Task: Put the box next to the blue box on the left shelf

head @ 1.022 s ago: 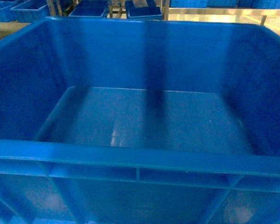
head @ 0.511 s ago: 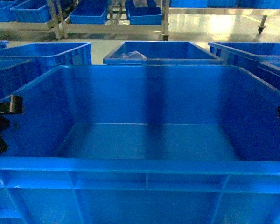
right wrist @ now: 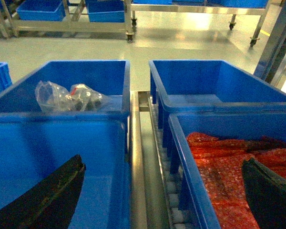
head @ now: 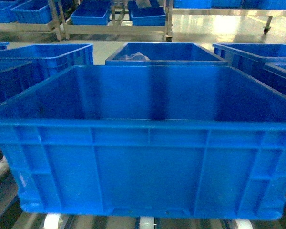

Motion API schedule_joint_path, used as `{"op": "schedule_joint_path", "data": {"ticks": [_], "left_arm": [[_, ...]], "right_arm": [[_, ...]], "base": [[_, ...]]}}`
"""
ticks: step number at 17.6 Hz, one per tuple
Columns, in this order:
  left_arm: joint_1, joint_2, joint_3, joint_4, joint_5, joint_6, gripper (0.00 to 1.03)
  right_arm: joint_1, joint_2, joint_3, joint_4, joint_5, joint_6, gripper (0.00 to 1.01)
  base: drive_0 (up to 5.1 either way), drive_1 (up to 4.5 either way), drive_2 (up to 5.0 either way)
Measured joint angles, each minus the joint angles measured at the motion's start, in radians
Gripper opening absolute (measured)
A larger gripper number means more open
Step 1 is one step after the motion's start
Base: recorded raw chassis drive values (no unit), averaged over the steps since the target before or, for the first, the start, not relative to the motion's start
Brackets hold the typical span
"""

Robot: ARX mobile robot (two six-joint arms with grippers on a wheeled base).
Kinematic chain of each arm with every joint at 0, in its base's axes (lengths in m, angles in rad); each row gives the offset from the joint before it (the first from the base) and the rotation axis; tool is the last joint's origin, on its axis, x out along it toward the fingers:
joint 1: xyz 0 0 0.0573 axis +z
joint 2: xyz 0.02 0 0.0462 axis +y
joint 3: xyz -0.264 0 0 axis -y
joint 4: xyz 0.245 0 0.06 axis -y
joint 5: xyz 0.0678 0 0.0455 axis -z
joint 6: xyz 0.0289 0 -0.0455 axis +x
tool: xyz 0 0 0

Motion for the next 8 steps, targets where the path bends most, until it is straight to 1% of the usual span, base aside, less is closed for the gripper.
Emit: {"op": "schedule_joint_path", "data": {"ticks": [1,2,3,4,5,6,7,8], "left_arm": [[0.006,-0.006,-0.041,0.005,0.010,0.000,1.00],[0.021,-0.022,-0.078,0.005,0.012,0.000,0.98],[0.039,-0.058,-0.095,0.014,0.011,0.001,0.98],[0.043,-0.085,-0.095,0.018,-0.005,0.016,0.98],[0.042,-0.092,-0.095,0.018,-0.008,0.025,0.98],[0.042,-0.083,-0.095,0.011,-0.009,0.031,0.98],[0.042,-0.077,-0.098,0.010,-0.009,0.034,0.98],[0.042,-0.071,-0.144,0.155,0.067,0.055,0.91]], "right_arm": [[0.003,-0.021,-0.036,0.006,0.013,-0.026,0.97],[0.003,-0.043,-0.070,-0.008,0.025,-0.042,0.98],[0.008,-0.070,-0.097,0.003,0.053,-0.067,0.98],[0.011,-0.092,-0.101,0.005,0.080,-0.090,0.98],[0.015,-0.104,-0.101,0.006,0.104,-0.103,0.98],[0.015,-0.106,-0.101,0.005,0.105,-0.111,0.98],[0.009,-0.103,-0.117,0.062,0.072,-0.107,0.95],[-0.017,-0.123,-0.188,0.191,-0.063,-0.079,0.83]], "base": [[0.0,0.00,0.0],[0.0,0.00,0.0],[0.0,0.00,0.0],[0.0,0.00,0.0],[0.0,0.00,0.0],[0.0,0.00,0.0],[0.0,0.00,0.0],[0.0,0.00,0.0]]}}
